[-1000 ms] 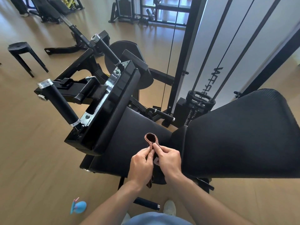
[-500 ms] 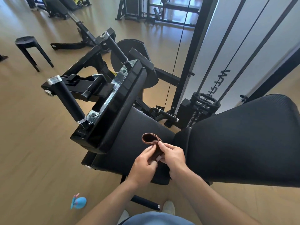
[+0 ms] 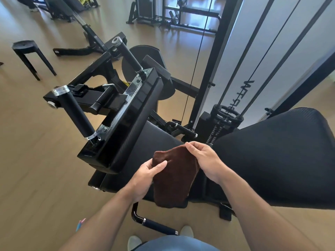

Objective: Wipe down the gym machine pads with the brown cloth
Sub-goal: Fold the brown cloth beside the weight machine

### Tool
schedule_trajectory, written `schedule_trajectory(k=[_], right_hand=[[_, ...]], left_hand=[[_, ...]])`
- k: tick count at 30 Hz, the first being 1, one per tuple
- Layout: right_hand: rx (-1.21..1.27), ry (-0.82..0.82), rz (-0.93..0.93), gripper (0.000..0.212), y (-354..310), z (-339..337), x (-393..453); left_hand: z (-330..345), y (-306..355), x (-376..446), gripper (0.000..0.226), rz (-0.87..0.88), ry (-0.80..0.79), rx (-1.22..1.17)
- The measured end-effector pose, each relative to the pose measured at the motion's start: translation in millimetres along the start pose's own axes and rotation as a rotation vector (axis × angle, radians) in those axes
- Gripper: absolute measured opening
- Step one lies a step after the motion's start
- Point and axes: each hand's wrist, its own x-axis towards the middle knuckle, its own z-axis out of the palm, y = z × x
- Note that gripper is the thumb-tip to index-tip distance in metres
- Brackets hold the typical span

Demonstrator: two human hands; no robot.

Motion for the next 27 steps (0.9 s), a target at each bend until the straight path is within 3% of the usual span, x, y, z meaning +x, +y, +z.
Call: schedule_trajectory(k=[2, 5, 8, 12, 15, 18, 23, 27], right_hand=[[0.106, -0.013, 0.049, 0.029, 4.2, -4.5, -1.5], [0.291, -0.071, 0.18, 0.052, 25.0, -10.3, -2.4], [0.295, -0.182, 0.256, 0.067, 57.4, -11.5, -6.2], [0.261, -0.288, 0.258, 0.058, 83.1, 3.1, -18.5], [0.304, -0.276, 0.205, 0.062, 89.7, 6.1, -17.0], [0.4, -0.146, 0.205, 0.064, 84.8, 4.5, -12.7], [0.027, -0.093, 0.14, 0.034, 76.7, 7.1, -11.8], [-0.278, -0.067, 0.132, 0.043, 84.2, -10.7, -3.6]], left_hand=[[7.9, 3.3, -0.8, 0.036, -0.039, -0.019, -0.025], [10.7, 1.2, 3.5, 0.043, -0.081, 0.035, -0.084], [8.5, -1.9, 7.9, 0.05, -0.115, 0.074, -0.112], [3.2, -1.7, 11.4, 0.054, -0.172, 0.165, -0.16], [-3.1, 2.8, 9.7, 0.051, -0.178, 0.181, -0.363], [-10.6, -5.0, 8.3, 0.046, -0.218, 0.158, -0.433], [-10.7, -55.2, 11.2, 0.056, -0.541, 0.193, -0.233], [-6.8, -67.0, 17.1, 0.043, -0.433, 0.34, -0.15]])
